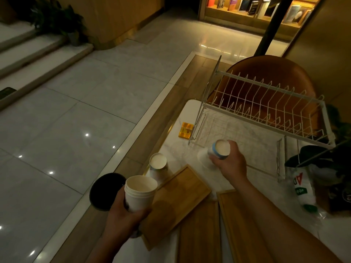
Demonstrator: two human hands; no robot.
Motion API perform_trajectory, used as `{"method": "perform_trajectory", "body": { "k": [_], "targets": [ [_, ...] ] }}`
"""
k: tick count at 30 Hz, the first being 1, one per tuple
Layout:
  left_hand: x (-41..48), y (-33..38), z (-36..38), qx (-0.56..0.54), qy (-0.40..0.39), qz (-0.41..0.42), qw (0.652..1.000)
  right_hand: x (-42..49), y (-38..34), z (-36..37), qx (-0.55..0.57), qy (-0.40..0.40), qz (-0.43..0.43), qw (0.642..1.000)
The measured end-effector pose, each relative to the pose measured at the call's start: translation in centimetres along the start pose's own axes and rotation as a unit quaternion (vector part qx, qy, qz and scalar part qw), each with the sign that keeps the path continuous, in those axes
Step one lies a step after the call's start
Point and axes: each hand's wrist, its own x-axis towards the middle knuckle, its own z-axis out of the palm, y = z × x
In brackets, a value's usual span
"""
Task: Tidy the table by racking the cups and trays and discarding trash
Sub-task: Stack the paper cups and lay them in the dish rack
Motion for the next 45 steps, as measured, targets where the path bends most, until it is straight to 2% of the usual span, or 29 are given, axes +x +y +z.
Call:
{"method": "perform_trajectory", "body": {
  "k": [4, 8, 12, 16, 24, 30, 37, 42, 45],
  "targets": [
    [-0.3, 0.3, -0.8, -0.007, 0.009, -0.006, 1.000, -1.3, -4.2, -1.8, 0.096, 0.020, -0.067, 0.993],
    [-0.4, 0.3, -1.5, -0.022, 0.020, -0.013, 0.999, -3.1, -9.5, -0.4, 0.154, -0.062, -0.129, 0.978],
    [-0.5, -0.4, -2.3, -0.030, 0.043, -0.021, 0.998, -4.3, -12.7, 2.6, 0.108, -0.131, -0.169, 0.971],
    [-0.5, -0.9, -3.1, -0.027, 0.056, -0.020, 0.998, -4.6, -13.9, 5.7, 0.029, -0.159, -0.204, 0.965],
    [1.1, -1.3, -4.3, -0.003, 0.061, -0.007, 0.998, -4.6, -11.4, 10.8, -0.052, -0.217, -0.161, 0.961],
    [3.1, -1.6, -4.8, -0.023, 0.069, -0.011, 0.997, -4.4, -10.0, 13.2, -0.067, -0.254, -0.118, 0.958],
    [5.1, -1.2, -4.8, -0.022, 0.072, 0.003, 0.997, -4.8, -8.8, 14.2, 0.012, -0.217, -0.083, 0.973],
    [5.4, -1.2, -4.6, -0.009, 0.066, 0.014, 0.998, -5.0, -7.8, 14.4, 0.075, -0.232, -0.060, 0.968],
    [5.1, -1.1, -4.6, -0.005, 0.061, 0.013, 0.998, -4.9, -7.7, 13.4, 0.086, -0.197, -0.049, 0.975]
  ]
}}
